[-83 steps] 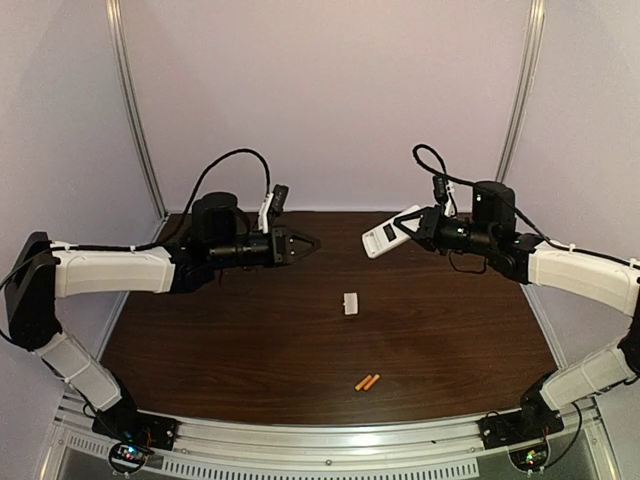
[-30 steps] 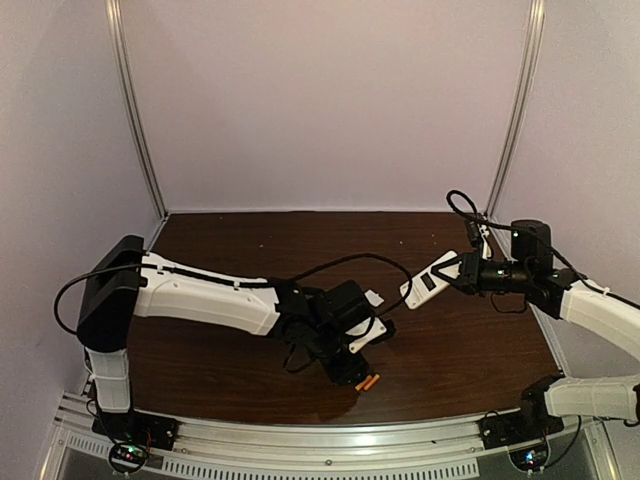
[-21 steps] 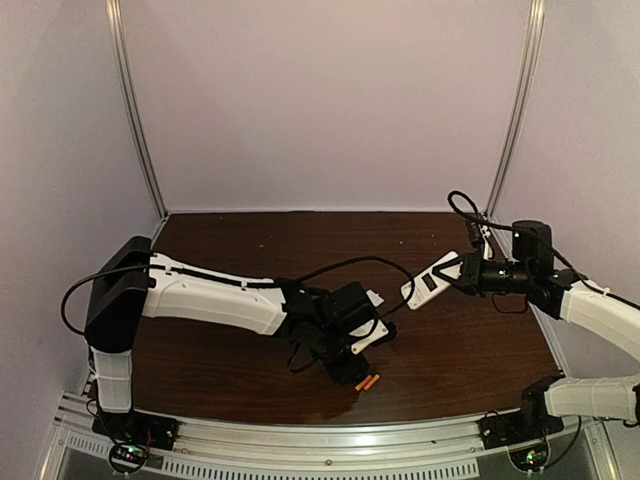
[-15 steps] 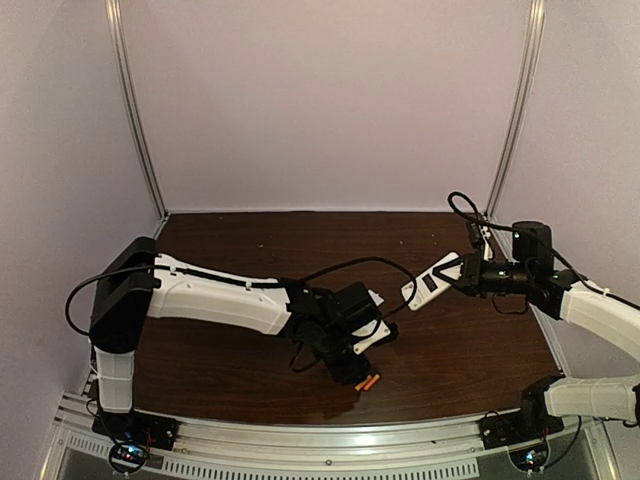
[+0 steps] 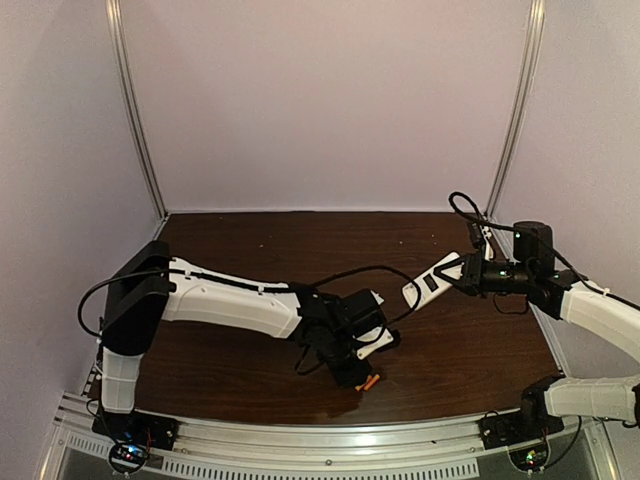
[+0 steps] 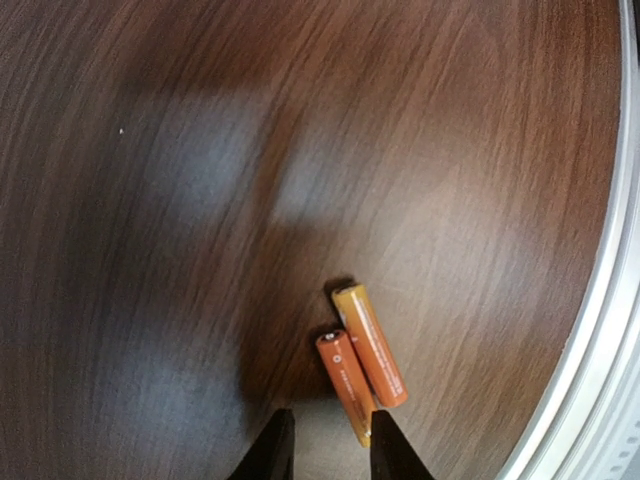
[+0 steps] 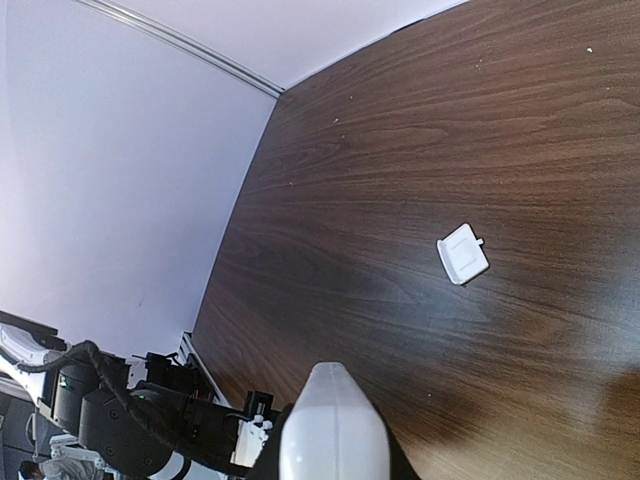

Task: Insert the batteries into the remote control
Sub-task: Move the battery to the center of the board.

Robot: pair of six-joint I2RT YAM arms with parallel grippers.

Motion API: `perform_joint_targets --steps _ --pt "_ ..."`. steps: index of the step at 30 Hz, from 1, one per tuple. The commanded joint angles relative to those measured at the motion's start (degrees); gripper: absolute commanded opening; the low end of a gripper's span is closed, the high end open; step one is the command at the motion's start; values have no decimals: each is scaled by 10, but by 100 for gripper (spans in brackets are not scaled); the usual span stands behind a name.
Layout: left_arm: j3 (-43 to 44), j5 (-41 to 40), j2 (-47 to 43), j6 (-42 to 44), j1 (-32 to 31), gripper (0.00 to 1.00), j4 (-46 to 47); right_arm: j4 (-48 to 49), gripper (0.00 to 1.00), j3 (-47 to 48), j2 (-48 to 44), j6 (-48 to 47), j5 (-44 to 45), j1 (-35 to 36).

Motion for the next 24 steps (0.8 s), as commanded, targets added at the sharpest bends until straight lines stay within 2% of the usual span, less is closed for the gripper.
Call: perform_joint_targets --steps 1,19,24 --pt "20 -3 16 12 -3 26 -8 15 0 -10 -1 1 -8 -7" --pt "40 -17 37 13 -4 27 -26 19 0 -13 5 1 -8 -12" --pt "40 -45 41 6 -4 18 -43 10 0 -9 3 -5 -1 -14"
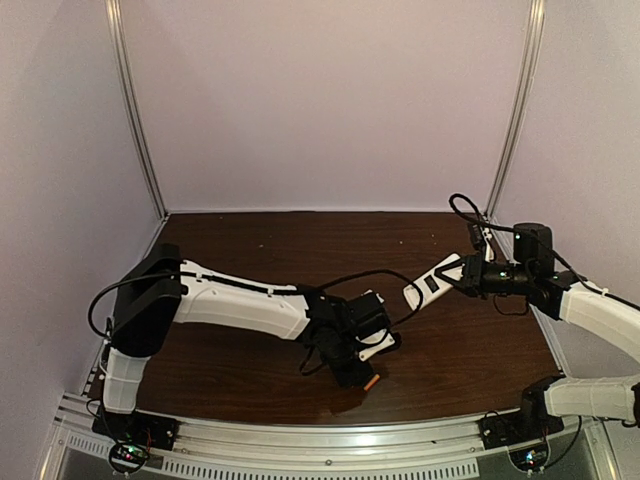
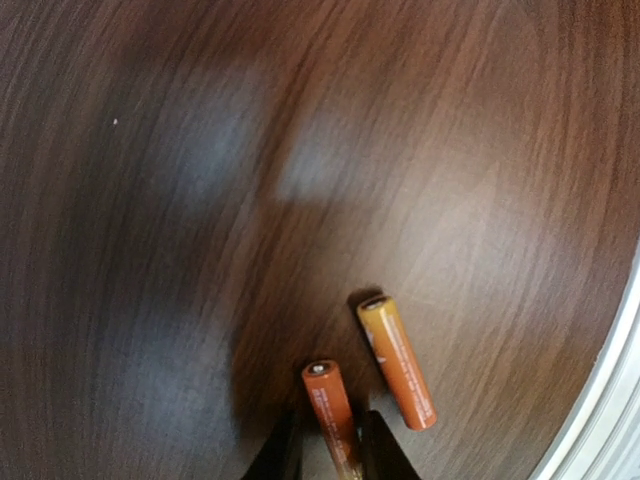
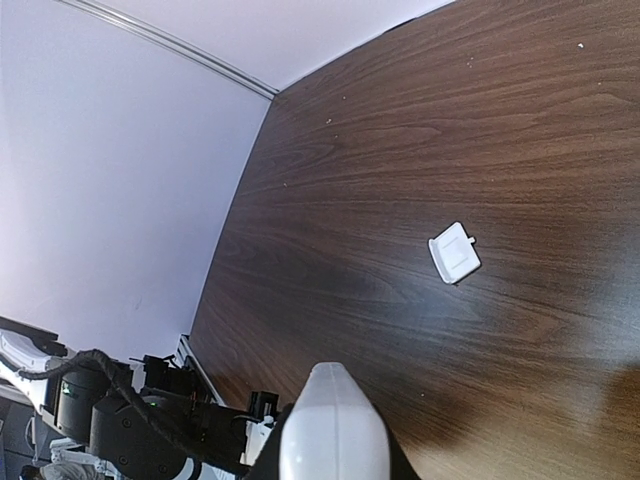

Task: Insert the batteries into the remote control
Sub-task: Move the battery to the center of the board.

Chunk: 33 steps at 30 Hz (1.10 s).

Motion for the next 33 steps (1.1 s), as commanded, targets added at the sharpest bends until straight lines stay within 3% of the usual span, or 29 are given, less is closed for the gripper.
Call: perform_joint_targets --steps 1,9,15,23,24,30,33 --pt "12 -37 11 -2 -3 16 -29 3 0 -2 -1 -6 4 -7" --pt "-19 -109 -5 -36 7 0 -68 2 0 1 -8 -12 13 -11" --pt "-125 -64 -81 -75 56 0 8 48 0 -7 -5 4 14 -10" --pt "-154 -74 -91 -93 74 0 0 101 0 -18 10 38 5 -8" --pt "-154 -73 -91 -93 75 1 -1 99 0 -17 10 37 5 -8" --pt "-147 -70 -91 -88 75 28 -2 88 0 -11 13 30 5 -8" --pt "-143 -70 -91 -85 76 35 -1 87 0 -10 12 29 5 -8"
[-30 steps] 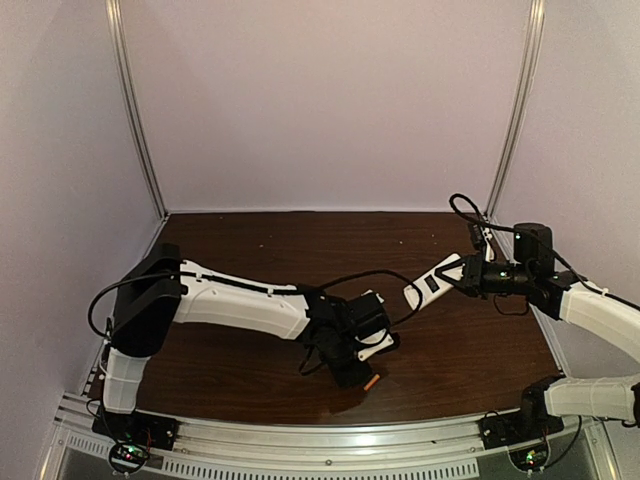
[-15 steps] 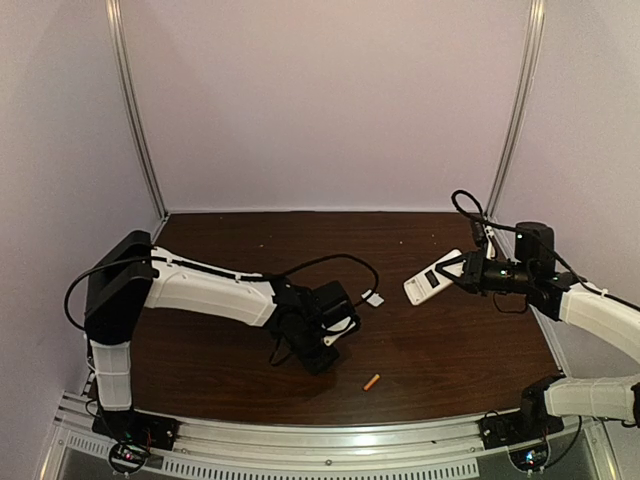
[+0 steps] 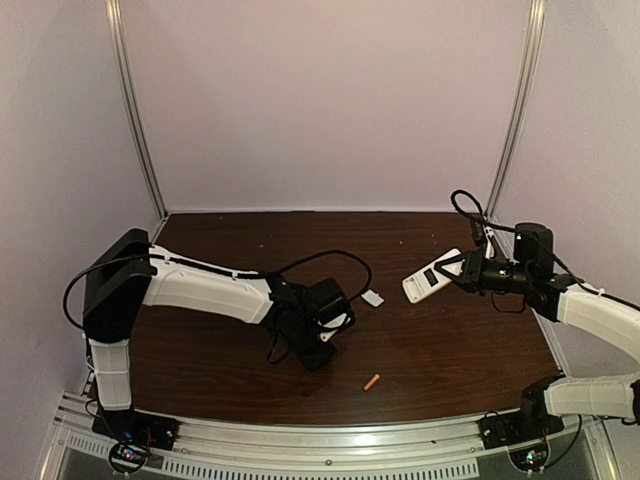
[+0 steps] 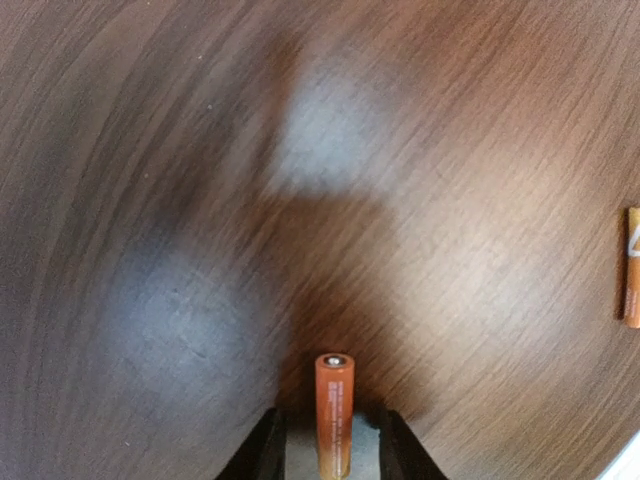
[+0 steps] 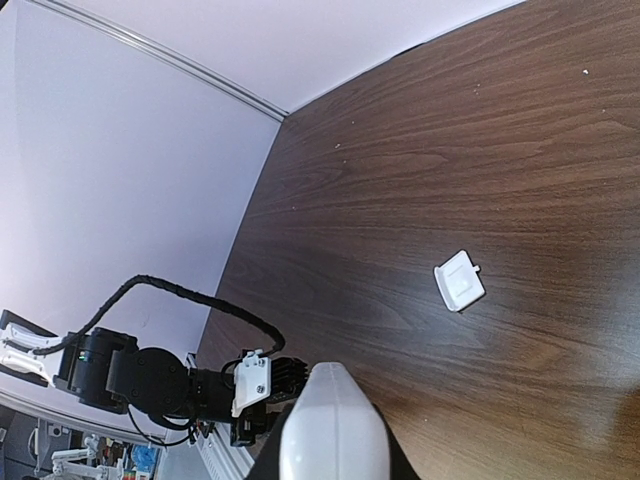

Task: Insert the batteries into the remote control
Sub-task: Move the battery to the center of the board, then pass from the right arm to the left

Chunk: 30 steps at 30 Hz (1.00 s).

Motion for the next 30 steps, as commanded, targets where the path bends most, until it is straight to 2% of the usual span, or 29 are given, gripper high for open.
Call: perform_joint_targets --steps 1,6,13,19,22,26,30 --pt "-7 1 1 1 3 36 -14 14 0 6 2 1 1 -2" --pt "-1 3 -4 1 4 42 -11 13 0 7 1 1 0 -3" --pt "5 9 -19 6 8 57 2 10 0 14 1 1 0 -3" --pt "13 13 -26 16 9 59 3 9 0 15 -1 1 -1 -3" --pt "15 11 -57 20 9 62 15 12 0 17 -1 1 -1 -3" --pt "-22 33 -157 19 25 70 96 63 0 20 2 33 -11 -2" --pt "-120 122 -270 -5 61 72 279 138 0 28 3 79 -22 8"
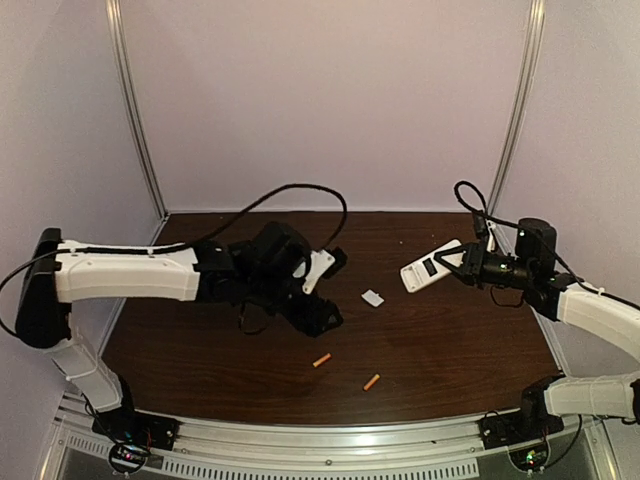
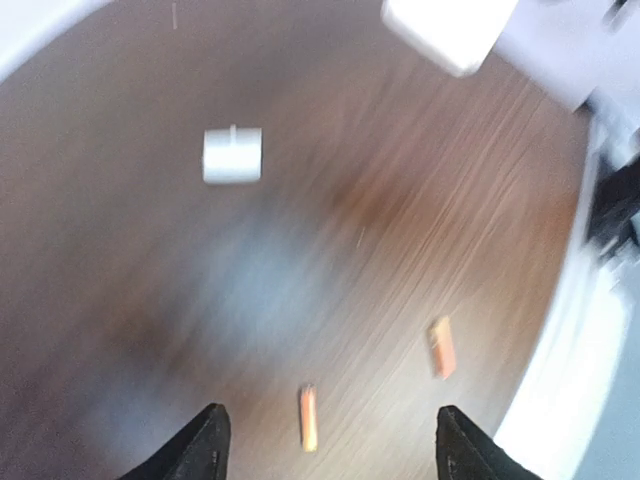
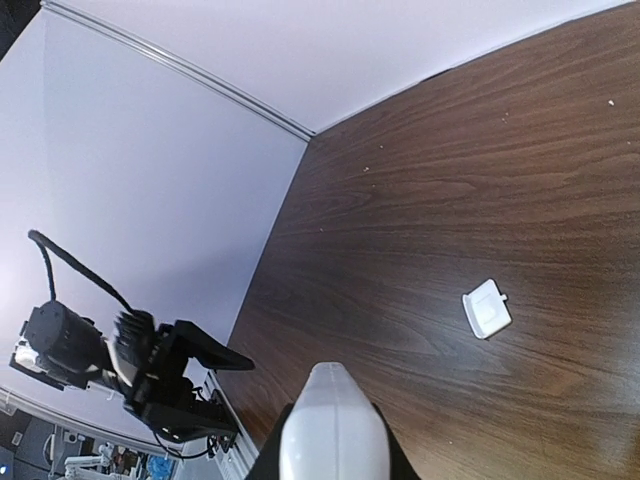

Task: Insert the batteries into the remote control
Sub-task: Pass from the right arm to the left

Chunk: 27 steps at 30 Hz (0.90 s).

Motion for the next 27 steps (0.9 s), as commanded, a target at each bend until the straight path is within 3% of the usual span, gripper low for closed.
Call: perform_joint_targets --steps 1,4,11,22,27 --pt "-94 103 -120 -24 42 72 247 112 0 29 1 60 -18 14" --pt "-124 125 -156 -38 44 72 347 180 0 39 6 96 -17 43" --pt "-111 208 -127 -104 45 68 477 301 0 73 31 125 -3 130" --pt "-134 273 -98 -210 45 71 656 376 0 111 68 114 21 220" --pt "-129 289 -77 -243 46 65 706 391 2 112 80 110 28 245"
